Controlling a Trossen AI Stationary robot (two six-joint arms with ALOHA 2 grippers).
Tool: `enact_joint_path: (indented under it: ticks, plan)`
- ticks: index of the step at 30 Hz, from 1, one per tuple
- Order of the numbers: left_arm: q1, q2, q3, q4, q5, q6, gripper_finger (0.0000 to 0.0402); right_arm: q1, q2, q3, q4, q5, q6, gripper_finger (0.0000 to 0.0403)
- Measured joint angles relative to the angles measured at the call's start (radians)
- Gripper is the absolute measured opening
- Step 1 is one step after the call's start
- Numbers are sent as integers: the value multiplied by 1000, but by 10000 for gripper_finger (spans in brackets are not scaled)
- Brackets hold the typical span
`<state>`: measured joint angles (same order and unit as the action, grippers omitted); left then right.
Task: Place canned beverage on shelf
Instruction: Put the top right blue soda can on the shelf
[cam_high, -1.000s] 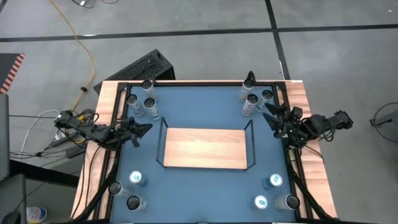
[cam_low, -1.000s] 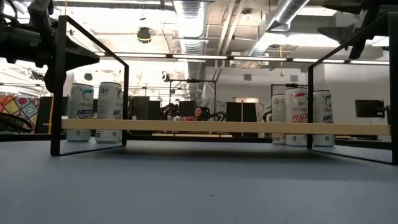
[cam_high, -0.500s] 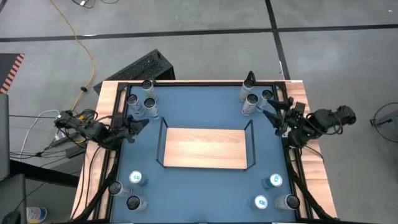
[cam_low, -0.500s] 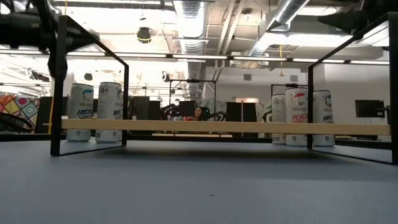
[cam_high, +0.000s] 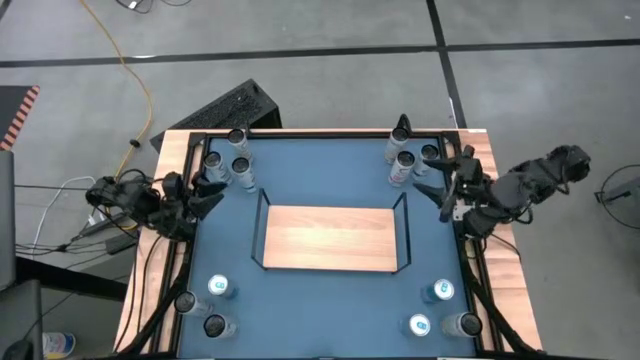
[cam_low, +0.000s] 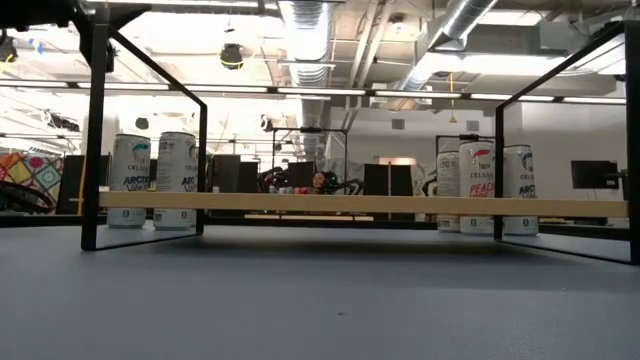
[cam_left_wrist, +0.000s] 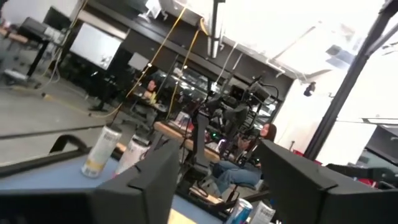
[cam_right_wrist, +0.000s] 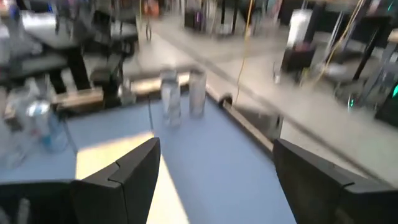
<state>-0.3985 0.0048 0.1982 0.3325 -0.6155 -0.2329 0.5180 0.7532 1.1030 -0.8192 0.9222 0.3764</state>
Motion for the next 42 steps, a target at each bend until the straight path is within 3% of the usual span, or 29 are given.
enact_joint_path:
  ticks: [4, 9, 12, 19, 25, 31, 37, 42]
  plan:
    - [0, 0, 20, -1, 25, 18, 245, 27, 152, 210, -368, -144, 244, 303]
    - [0, 0, 43, -4, 48, 41, 256, 33, 345, 391, -738, -407, 540, 303]
    - [0, 0, 48, -4, 50, 82, 256, 39, 415, 405, -735, -609, 595, 303]
    - [0, 0, 48, -6, 27, 118, 256, 136, 527, 385, -746, -890, 876, 303]
    - [0, 0, 48, -9, 32, 100, 256, 294, 562, 335, -754, -987, 1181, 303]
    - [0, 0, 48, -12, 33, 100, 256, 420, 617, 328, -753, -997, 1382, 303]
    - [0, 0, 48, -39, 33, 98, 256, 470, 687, 330, -726, -974, 1413, 303]
    - [0, 0, 48, -50, 33, 98, 256, 455, 740, 330, -702, -973, 1345, 303]
